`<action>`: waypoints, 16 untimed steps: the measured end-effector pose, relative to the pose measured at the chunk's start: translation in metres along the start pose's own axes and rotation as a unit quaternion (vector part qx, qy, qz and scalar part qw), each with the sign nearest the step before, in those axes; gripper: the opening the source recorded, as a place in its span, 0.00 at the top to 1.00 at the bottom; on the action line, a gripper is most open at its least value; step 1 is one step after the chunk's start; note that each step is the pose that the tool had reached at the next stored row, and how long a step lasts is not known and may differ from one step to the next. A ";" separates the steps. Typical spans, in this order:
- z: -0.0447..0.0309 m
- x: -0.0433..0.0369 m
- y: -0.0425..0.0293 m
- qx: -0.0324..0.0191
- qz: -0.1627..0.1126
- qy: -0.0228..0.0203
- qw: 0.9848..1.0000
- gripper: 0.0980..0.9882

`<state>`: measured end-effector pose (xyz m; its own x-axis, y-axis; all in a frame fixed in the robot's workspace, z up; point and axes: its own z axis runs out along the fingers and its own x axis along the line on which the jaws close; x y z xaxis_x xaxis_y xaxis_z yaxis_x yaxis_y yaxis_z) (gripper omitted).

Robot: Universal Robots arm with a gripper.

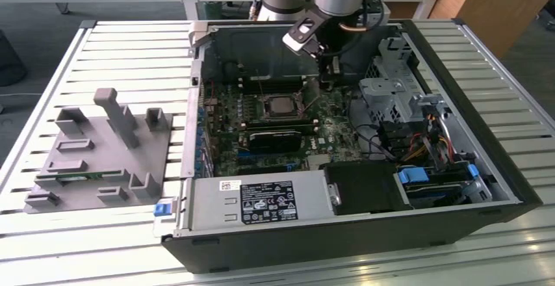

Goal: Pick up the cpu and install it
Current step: 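Close the cpu cover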

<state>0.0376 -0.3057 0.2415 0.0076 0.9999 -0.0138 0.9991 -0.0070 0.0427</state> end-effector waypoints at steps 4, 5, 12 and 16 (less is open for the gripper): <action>-0.0008 -0.0001 -0.0074 0.000 0.000 0.000 1.000 0.99; -0.0009 -0.0001 -0.0094 0.000 0.000 0.001 1.000 0.99; -0.0015 -0.0002 -0.0231 0.000 0.000 0.001 1.000 0.99; -0.0018 -0.0002 -0.0314 0.000 0.000 0.001 1.000 0.99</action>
<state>0.0062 -0.3057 0.2420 0.0075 0.9999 -0.0117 0.9991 -0.0070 0.0427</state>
